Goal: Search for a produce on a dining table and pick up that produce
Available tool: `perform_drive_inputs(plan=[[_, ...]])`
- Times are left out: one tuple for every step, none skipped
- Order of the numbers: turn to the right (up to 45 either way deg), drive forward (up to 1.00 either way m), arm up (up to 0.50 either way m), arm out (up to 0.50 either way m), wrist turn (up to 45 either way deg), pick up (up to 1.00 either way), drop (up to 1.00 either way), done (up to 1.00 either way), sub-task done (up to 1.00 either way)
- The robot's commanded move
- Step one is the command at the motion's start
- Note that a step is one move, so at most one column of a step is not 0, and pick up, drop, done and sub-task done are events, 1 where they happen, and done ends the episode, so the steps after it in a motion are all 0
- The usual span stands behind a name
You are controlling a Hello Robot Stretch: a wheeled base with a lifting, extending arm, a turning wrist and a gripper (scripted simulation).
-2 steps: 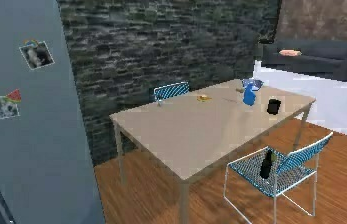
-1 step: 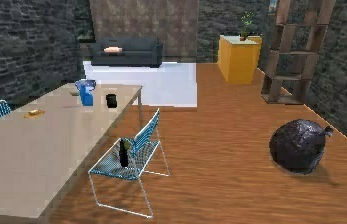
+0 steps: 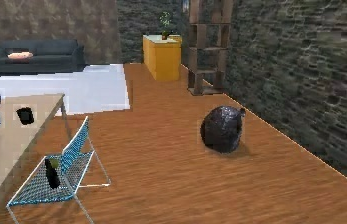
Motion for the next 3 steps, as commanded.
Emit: perform_drive_inputs(plan=[[0.0, 0.85, 0.00, 0.00, 0.0, 0.00, 0.00, 0.00, 0.00], [-18.0, 0.00, 0.00, 0.00, 0.0, 0.00, 0.00, 0.00, 0.00], [0.0, 0.80, 0.00, 0.00, 0.0, 0.00, 0.00, 0.00, 0.00]])
